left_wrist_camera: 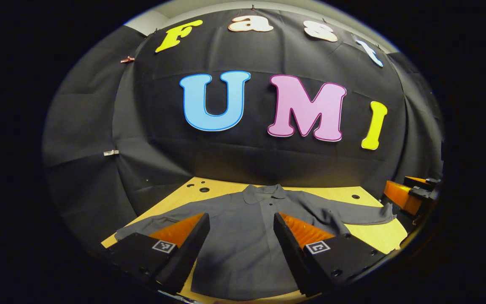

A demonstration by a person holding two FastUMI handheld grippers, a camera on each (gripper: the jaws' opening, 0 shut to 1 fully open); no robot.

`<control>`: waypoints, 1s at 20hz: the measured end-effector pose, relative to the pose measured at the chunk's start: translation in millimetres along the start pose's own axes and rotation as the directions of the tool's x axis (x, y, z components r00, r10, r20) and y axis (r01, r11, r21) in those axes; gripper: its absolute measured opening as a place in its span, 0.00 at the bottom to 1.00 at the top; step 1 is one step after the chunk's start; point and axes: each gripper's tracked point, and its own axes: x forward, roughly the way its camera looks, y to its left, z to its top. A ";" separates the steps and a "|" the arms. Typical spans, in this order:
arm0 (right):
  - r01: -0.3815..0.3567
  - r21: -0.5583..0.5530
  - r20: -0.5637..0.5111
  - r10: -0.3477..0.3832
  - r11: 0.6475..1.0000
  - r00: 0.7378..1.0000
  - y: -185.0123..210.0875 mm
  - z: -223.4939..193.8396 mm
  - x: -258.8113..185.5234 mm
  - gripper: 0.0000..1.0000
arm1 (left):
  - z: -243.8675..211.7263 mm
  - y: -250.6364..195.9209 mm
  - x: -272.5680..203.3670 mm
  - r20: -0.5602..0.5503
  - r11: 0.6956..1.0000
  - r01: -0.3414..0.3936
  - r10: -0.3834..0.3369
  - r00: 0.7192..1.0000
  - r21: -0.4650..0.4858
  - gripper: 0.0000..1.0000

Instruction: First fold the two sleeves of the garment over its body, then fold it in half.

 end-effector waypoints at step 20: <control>0.053 0.054 -0.124 -0.046 0.997 0.991 -52.8 -37.0 65.5 0.98 | 2.4 6.3 25.0 -0.012 0.997 -0.064 0.065 0.998 0.036 0.96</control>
